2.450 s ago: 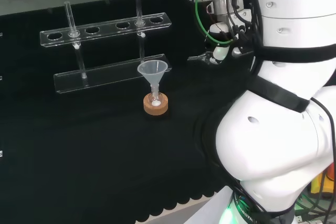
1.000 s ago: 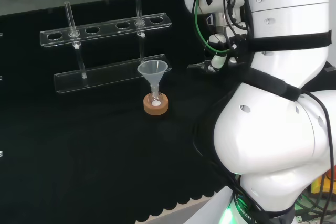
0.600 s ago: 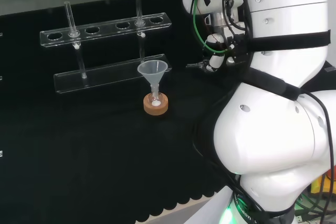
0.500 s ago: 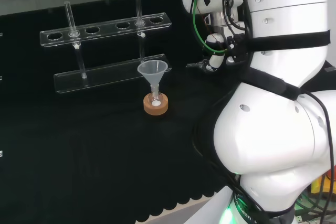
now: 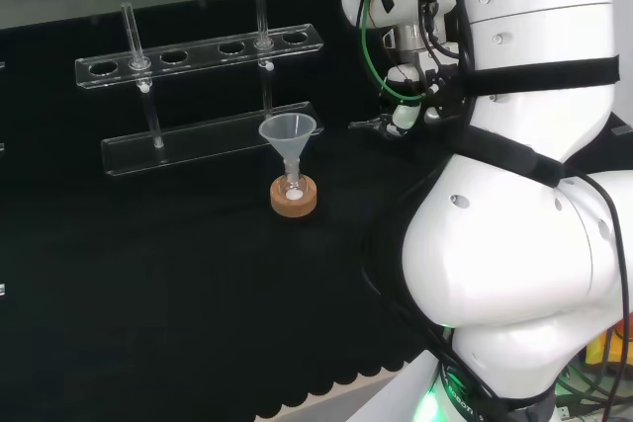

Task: Put the weighing funnel back on the table.

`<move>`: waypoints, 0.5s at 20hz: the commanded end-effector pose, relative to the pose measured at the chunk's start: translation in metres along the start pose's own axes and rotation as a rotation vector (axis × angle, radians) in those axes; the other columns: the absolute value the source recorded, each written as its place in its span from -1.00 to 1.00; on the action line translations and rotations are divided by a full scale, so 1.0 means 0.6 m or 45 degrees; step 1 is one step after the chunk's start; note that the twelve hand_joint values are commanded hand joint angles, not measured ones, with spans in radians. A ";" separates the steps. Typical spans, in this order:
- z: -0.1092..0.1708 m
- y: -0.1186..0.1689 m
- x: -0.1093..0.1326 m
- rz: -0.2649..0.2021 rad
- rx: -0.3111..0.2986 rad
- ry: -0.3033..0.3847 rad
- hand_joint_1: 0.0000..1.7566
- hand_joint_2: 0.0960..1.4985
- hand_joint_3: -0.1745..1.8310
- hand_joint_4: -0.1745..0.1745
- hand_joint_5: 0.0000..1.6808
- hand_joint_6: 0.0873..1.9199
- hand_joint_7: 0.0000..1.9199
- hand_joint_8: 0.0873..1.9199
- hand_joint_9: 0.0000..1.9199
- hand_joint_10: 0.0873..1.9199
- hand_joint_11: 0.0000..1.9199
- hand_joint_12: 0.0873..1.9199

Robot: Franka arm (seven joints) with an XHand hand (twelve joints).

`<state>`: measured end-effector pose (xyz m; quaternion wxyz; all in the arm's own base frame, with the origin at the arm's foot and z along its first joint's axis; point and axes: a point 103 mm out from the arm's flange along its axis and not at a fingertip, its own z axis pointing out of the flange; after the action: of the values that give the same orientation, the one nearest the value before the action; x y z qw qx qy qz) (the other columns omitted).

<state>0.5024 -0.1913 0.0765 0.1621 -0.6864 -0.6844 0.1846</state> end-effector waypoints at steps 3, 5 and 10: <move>0.001 0.003 0.007 -0.006 -0.002 0.004 0.24 -0.16 -0.10 1.00 0.34 -0.05 -0.53 -0.39 -0.22 -0.49 -0.60 0.33; 0.000 0.002 0.011 0.000 -0.003 0.005 0.23 -0.15 -0.11 1.00 0.34 -0.05 -0.54 -0.39 -0.22 -0.49 -0.60 0.33; -0.001 -0.001 0.013 0.014 -0.002 -0.016 0.16 0.07 -0.39 0.75 0.12 -0.05 -0.63 -0.36 -0.30 -0.45 -0.64 0.34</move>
<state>0.5030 -0.1847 0.0757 0.1612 -0.6879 -0.6831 0.1852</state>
